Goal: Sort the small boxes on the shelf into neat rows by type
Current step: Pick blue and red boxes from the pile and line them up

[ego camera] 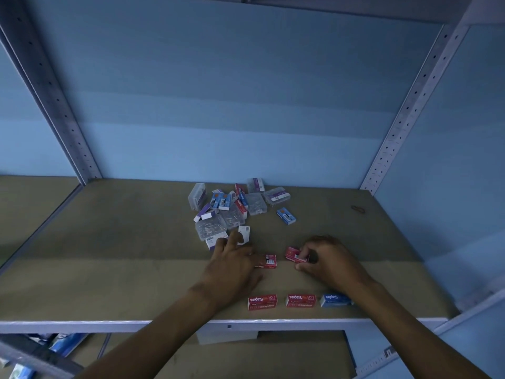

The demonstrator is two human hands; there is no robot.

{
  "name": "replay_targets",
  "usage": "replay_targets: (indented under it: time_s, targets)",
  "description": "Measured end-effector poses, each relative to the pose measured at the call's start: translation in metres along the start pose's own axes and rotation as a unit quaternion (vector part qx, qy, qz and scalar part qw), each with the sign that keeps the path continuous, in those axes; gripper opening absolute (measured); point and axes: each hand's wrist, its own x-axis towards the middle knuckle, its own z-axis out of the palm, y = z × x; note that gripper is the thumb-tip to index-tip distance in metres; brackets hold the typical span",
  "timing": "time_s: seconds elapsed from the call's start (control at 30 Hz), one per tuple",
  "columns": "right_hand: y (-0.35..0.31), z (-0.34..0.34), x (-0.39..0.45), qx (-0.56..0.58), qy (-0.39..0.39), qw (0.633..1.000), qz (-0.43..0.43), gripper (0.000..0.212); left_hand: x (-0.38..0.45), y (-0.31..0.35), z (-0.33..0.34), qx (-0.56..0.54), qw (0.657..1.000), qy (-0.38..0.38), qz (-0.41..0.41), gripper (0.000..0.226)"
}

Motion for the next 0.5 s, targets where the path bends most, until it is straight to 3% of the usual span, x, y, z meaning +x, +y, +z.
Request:
replay_targets:
  time_s: [0.23,0.5]
  targets:
    - [-0.001,-0.002,0.004,0.015,-0.008,1.000,0.013,0.015,0.015,-0.005,0.002,-0.071,0.997,-0.015,-0.007,0.041]
    - [-0.006,-0.009,0.000,0.071,-0.028,0.997,0.021,0.019,0.028,-0.010,0.006,-0.056,0.998,-0.036,-0.011,0.041]
